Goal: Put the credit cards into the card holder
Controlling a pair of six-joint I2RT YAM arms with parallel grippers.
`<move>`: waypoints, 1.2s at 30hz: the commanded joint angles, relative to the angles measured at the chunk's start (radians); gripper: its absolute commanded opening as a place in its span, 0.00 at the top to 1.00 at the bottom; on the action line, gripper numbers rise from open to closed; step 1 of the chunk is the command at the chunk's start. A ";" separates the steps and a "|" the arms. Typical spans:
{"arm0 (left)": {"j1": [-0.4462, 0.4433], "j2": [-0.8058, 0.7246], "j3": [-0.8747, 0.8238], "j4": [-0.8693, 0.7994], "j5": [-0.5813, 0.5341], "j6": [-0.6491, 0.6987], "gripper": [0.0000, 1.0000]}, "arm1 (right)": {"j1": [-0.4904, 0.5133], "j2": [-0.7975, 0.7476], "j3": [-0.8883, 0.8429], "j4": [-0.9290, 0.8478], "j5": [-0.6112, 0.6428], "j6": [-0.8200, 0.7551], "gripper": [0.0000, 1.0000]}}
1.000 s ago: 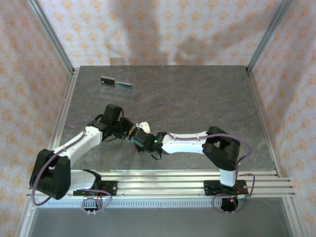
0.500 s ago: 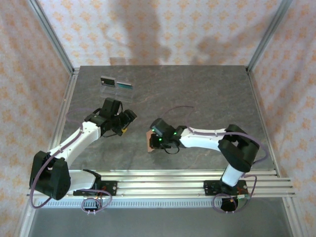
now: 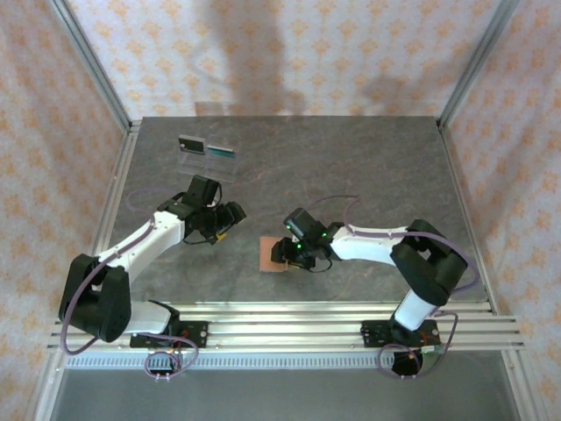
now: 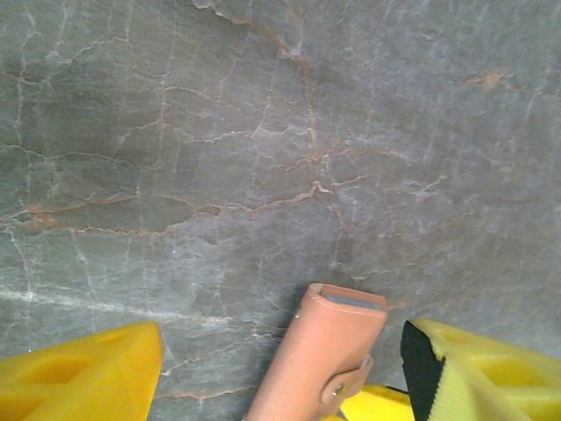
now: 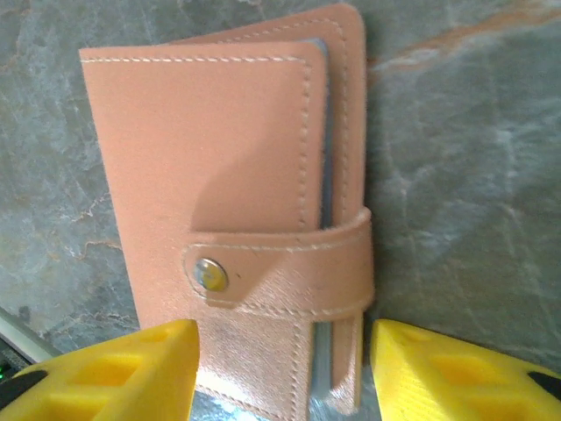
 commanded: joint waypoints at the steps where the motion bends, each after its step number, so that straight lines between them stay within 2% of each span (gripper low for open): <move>1: 0.002 -0.013 0.026 -0.041 -0.023 0.074 0.25 | -0.006 -0.046 0.039 -0.158 0.063 -0.078 0.42; 6: 0.014 -0.032 0.134 -0.138 -0.163 0.138 0.22 | -0.006 -0.126 0.088 -0.246 0.149 -0.168 0.38; 9: 0.022 0.000 0.222 -0.142 -0.220 0.207 0.23 | -0.005 -0.169 0.127 -0.267 0.229 -0.195 0.39; 15: 0.020 0.195 0.462 -0.119 -0.276 0.434 0.32 | -0.007 -0.277 0.141 -0.223 0.390 -0.217 0.39; 18: 0.016 0.304 0.549 -0.079 -0.314 0.494 0.33 | -0.008 -0.340 0.134 -0.207 0.432 -0.238 0.38; 19: 0.016 0.334 0.566 -0.060 -0.325 0.509 0.39 | -0.007 -0.362 0.128 -0.202 0.452 -0.242 0.38; 21: 0.016 0.402 0.638 -0.061 -0.363 0.554 0.43 | -0.009 -0.422 0.105 -0.188 0.493 -0.255 0.38; 27: 0.018 0.595 0.838 -0.132 -0.457 0.672 0.45 | -0.008 -0.621 0.008 -0.162 0.577 -0.310 0.38; 32: 0.018 0.700 0.895 -0.117 -0.469 0.728 0.49 | -0.009 -0.801 -0.106 -0.131 0.629 -0.351 0.36; 36: 0.019 0.749 0.918 -0.099 -0.490 0.748 0.50 | -0.009 -0.891 -0.148 -0.136 0.594 -0.347 0.35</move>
